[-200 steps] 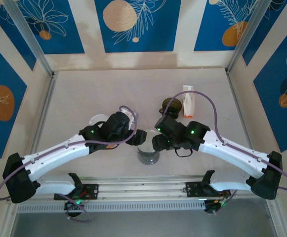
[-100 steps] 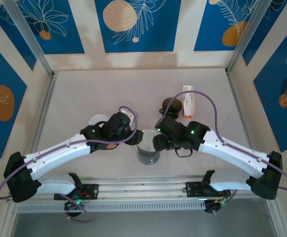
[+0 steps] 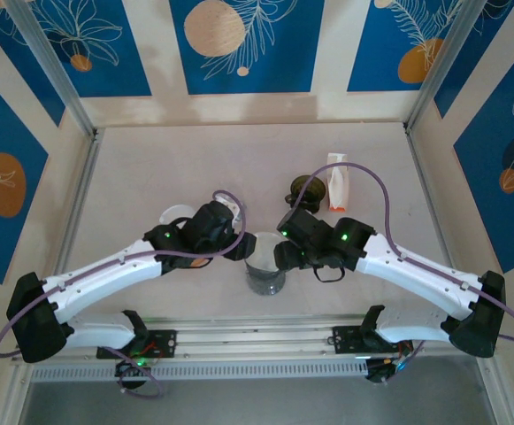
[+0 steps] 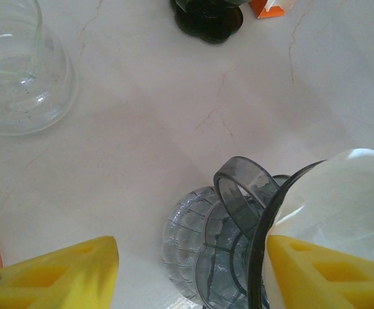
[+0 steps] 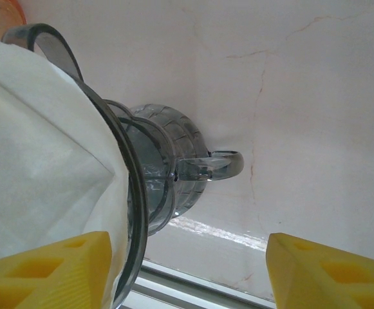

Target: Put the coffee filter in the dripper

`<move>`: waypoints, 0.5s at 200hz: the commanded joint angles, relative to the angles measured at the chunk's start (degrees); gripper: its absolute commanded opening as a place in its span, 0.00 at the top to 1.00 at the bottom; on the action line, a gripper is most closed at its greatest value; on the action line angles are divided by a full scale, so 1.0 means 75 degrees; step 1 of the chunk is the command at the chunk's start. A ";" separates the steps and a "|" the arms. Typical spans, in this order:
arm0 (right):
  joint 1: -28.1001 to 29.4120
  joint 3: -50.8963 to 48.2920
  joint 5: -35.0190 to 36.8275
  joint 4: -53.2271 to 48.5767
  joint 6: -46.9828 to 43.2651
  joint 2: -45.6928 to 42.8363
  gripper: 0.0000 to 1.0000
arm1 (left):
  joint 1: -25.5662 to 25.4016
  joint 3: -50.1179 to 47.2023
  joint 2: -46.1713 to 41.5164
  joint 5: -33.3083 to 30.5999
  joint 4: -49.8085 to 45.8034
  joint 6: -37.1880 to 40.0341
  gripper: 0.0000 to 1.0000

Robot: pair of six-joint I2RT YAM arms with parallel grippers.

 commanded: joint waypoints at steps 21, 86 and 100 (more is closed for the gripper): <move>0.0121 0.0045 0.0290 0.0088 -0.0020 -0.0466 0.30 | 0.0096 -0.0009 -0.0147 -0.0011 -0.0016 -0.0132 0.34; 0.0120 -0.0066 0.0521 0.0036 0.0154 -0.1185 0.29 | 0.0099 0.0052 -0.0435 -0.0038 -0.0009 -0.0161 0.25; 0.0121 -0.0049 0.0565 0.0003 0.0162 -0.1262 0.29 | 0.0101 0.0060 -0.0508 -0.0035 0.0018 -0.0163 0.22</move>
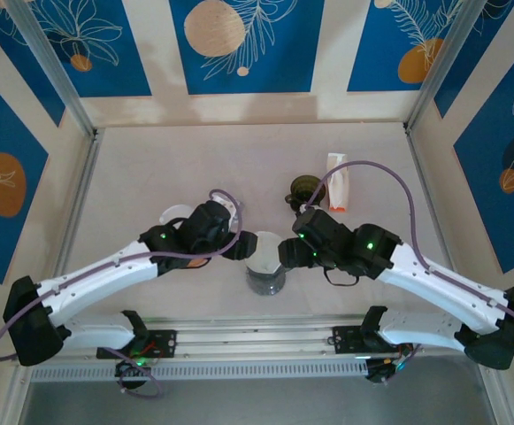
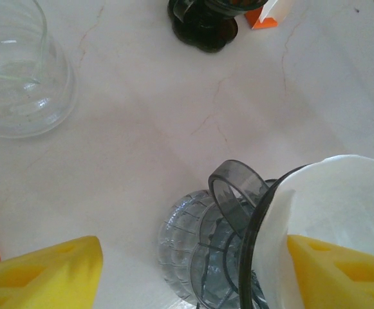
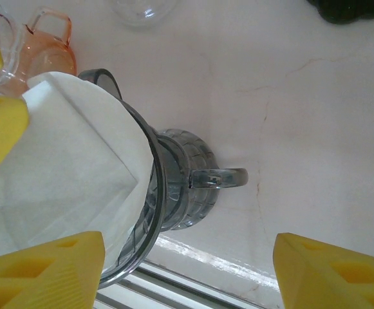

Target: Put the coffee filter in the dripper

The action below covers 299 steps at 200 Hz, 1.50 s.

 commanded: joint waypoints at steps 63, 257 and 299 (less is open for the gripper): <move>0.0026 -0.0145 -0.0074 0.0054 0.0019 -0.0141 0.29 | 0.0113 0.0279 -0.0269 0.0028 -0.0100 0.0068 0.22; 0.0063 0.0472 -0.0376 0.0145 -0.0338 0.0916 0.27 | 0.0301 -0.0360 -0.0188 0.0349 -0.0022 -0.0162 0.35; -0.0291 0.1077 -0.0729 0.0165 -0.0771 0.1997 0.26 | 0.0313 -0.0388 -0.0118 0.0409 0.0120 -0.0220 0.35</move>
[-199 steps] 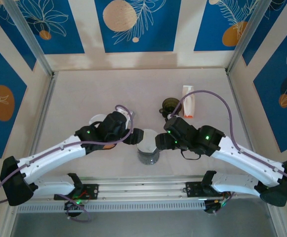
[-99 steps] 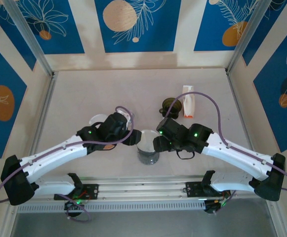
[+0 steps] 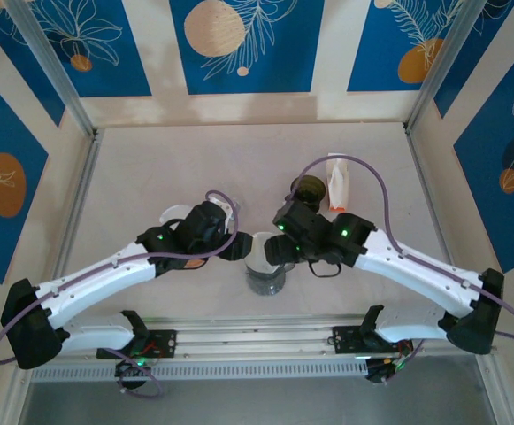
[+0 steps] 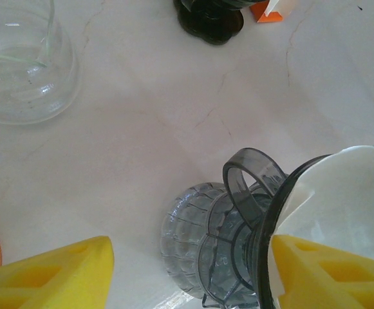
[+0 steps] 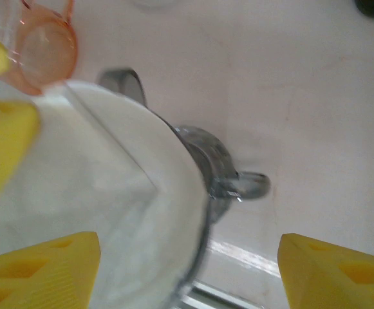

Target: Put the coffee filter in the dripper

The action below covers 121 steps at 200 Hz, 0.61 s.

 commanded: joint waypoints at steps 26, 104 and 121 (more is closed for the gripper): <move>-0.0421 0.0289 -0.0556 0.0033 -0.0499 0.0973 0.26 | 0.0106 -0.0092 -0.0016 0.0145 0.0055 -0.0150 0.35; -0.0467 0.0024 -0.0514 -0.0075 -0.0758 0.1747 0.27 | 0.0135 -0.0158 -0.0065 0.0173 0.0071 -0.0151 0.35; -0.0456 -0.0047 -0.0499 -0.0029 -0.0789 0.1768 0.27 | 0.0141 -0.0150 -0.0062 0.0186 0.0078 -0.0145 0.35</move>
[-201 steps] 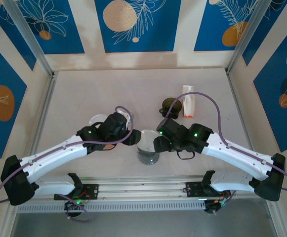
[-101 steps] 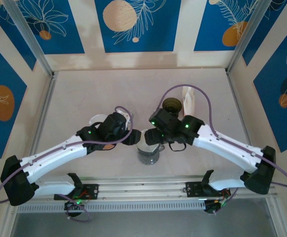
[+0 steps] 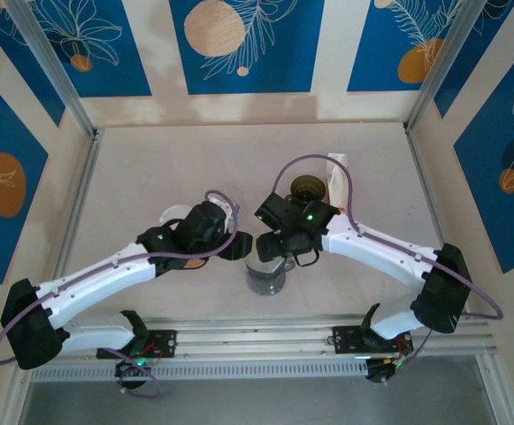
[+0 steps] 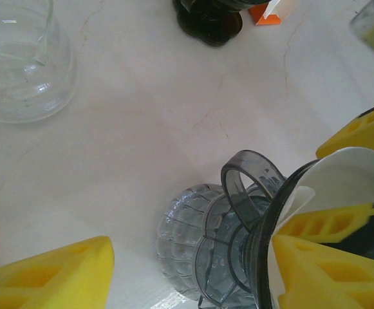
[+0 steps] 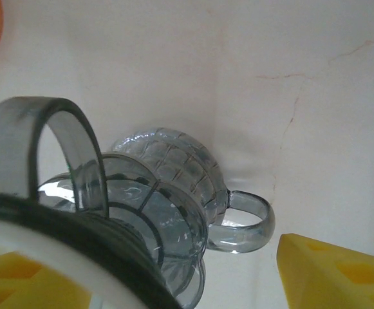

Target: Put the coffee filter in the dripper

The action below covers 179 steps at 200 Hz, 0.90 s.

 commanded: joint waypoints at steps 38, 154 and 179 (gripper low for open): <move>0.0035 -0.0295 -0.0066 -0.0102 -0.0195 0.0135 0.27 | 0.0112 -0.0111 -0.0045 0.0143 0.0032 -0.0011 0.35; 0.0185 -0.0336 0.0161 0.0061 0.0005 -0.0003 0.27 | 0.0124 -0.0146 -0.0022 0.0190 0.0055 -0.0036 0.36; 0.0249 -0.0197 0.0395 -0.0070 0.0087 -0.0473 0.27 | 0.0124 -0.0158 -0.0027 0.0200 0.0069 -0.0063 0.36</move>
